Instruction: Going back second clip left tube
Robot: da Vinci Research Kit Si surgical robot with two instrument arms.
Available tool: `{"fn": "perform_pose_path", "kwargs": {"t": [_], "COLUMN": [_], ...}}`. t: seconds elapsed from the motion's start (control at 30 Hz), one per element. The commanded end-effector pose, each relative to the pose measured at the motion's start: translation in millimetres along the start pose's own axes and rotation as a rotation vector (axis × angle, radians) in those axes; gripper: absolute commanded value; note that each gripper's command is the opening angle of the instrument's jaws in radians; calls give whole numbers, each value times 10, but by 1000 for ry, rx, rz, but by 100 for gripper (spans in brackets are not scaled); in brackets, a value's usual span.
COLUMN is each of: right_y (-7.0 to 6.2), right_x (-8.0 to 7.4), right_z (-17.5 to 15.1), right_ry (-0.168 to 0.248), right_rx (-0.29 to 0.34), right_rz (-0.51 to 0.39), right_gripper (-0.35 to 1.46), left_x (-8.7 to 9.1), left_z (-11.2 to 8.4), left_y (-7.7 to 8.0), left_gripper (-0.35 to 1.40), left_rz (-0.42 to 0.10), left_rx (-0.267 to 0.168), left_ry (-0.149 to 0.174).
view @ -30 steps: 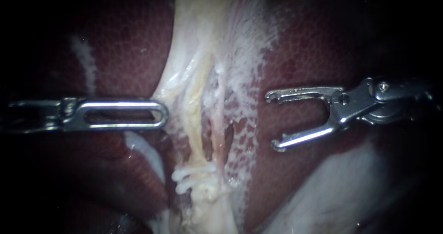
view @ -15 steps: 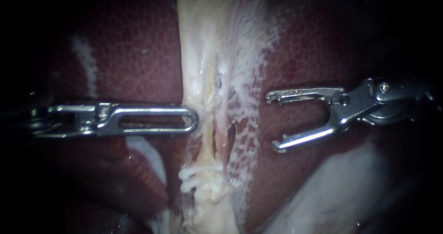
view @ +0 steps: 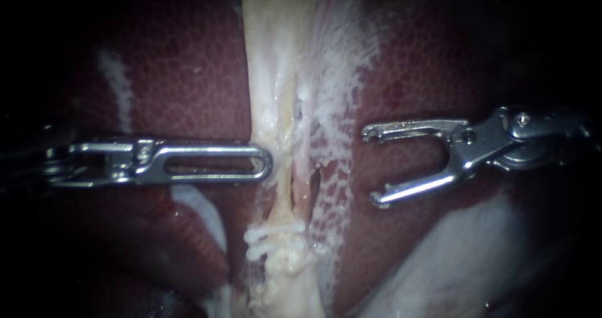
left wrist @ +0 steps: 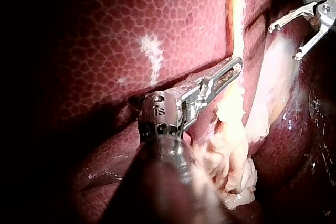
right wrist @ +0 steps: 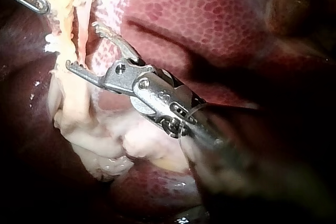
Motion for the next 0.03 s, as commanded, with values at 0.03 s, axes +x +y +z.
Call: {"fn": "perform_pose_path", "kwargs": {"t": [0.03], "right_y": [0], "right_x": [0], "right_z": [0], "right_ry": [0], "right_rx": [0], "right_rz": [0], "right_gripper": [60], "left_x": [0], "left_z": [0], "left_y": [0], "left_gripper": [-35], "left_rz": [-3], "left_rx": [1], "left_ry": [-1]}}
